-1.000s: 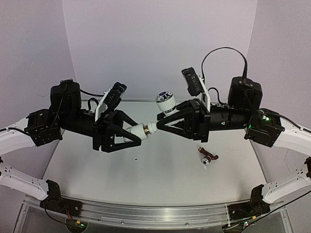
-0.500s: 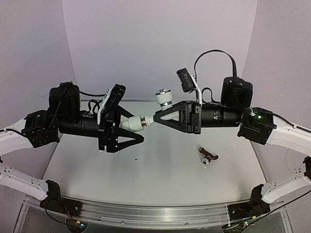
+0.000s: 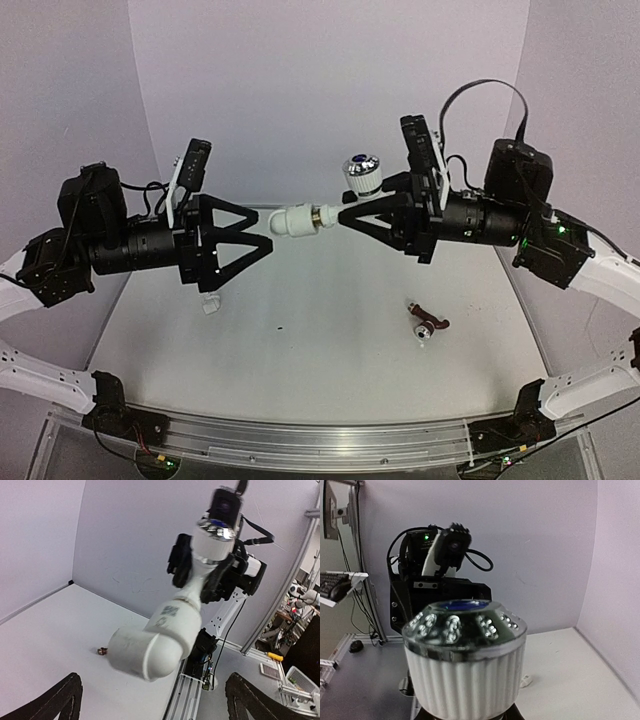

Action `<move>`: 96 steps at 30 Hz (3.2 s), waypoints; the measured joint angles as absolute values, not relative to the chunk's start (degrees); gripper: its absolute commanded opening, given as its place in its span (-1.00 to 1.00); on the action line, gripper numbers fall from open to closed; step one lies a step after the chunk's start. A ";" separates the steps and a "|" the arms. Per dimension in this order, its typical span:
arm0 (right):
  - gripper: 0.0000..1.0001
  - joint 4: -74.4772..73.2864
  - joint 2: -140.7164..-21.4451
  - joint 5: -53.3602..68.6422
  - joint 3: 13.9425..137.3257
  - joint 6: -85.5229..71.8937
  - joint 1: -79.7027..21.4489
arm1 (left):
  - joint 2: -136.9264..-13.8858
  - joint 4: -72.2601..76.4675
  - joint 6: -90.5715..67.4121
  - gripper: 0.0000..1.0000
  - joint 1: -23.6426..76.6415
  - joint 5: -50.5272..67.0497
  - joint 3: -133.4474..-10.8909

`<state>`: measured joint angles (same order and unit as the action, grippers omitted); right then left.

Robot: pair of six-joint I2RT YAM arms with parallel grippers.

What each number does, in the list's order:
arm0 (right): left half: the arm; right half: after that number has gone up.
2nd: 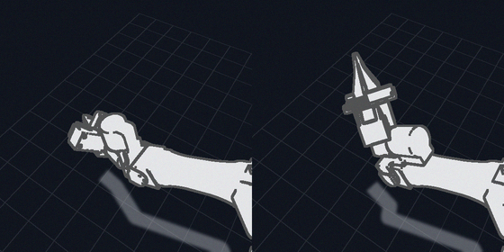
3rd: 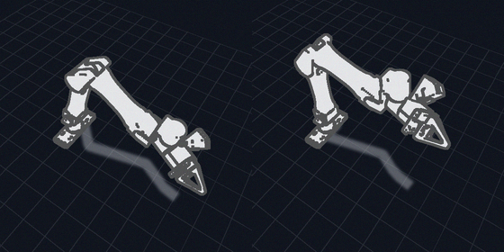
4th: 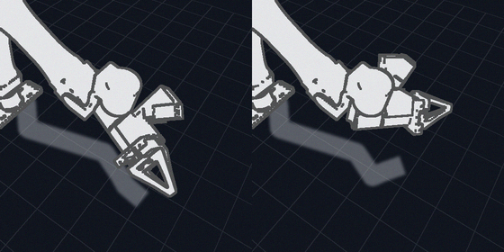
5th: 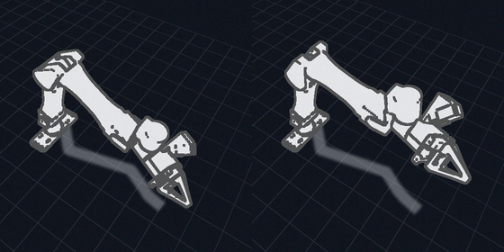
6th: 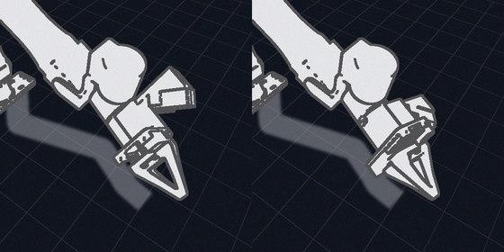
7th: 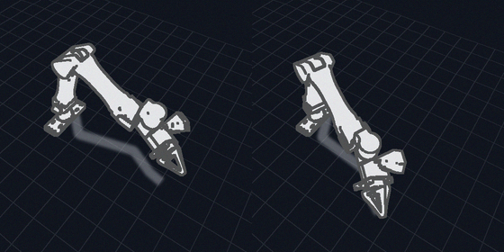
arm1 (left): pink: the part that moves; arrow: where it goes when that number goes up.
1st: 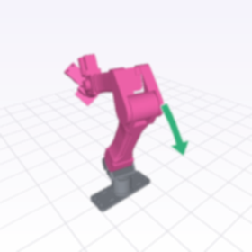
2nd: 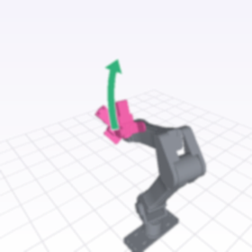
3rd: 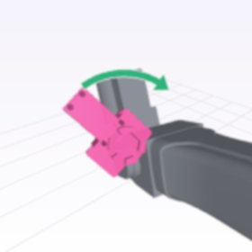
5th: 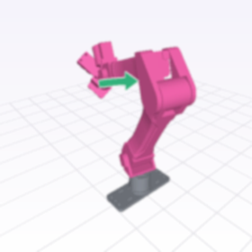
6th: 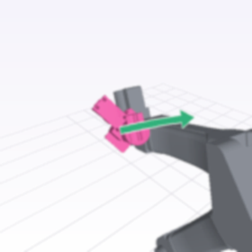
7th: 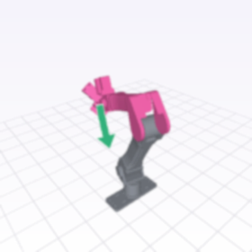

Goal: Install the water faucets

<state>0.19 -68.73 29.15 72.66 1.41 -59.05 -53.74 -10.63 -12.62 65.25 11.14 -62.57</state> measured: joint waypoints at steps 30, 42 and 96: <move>-1.00 8.16 -60.01 38.06 62.39 58.11 -59.00 | -63.66 1.56 -37.39 0.89 59.53 37.67 -63.72; -1.00 9.93 -58.98 38.92 60.75 49.08 -59.00 | -70.76 3.07 -36.14 0.65 59.55 46.06 -68.25; -1.00 11.90 -59.20 35.81 60.40 29.95 -59.11 | -74.41 0.69 -34.76 0.41 59.83 47.99 -72.60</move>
<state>11.90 -59.20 35.81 60.40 29.95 -59.11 -74.41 0.69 -34.76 59.83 47.99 -72.60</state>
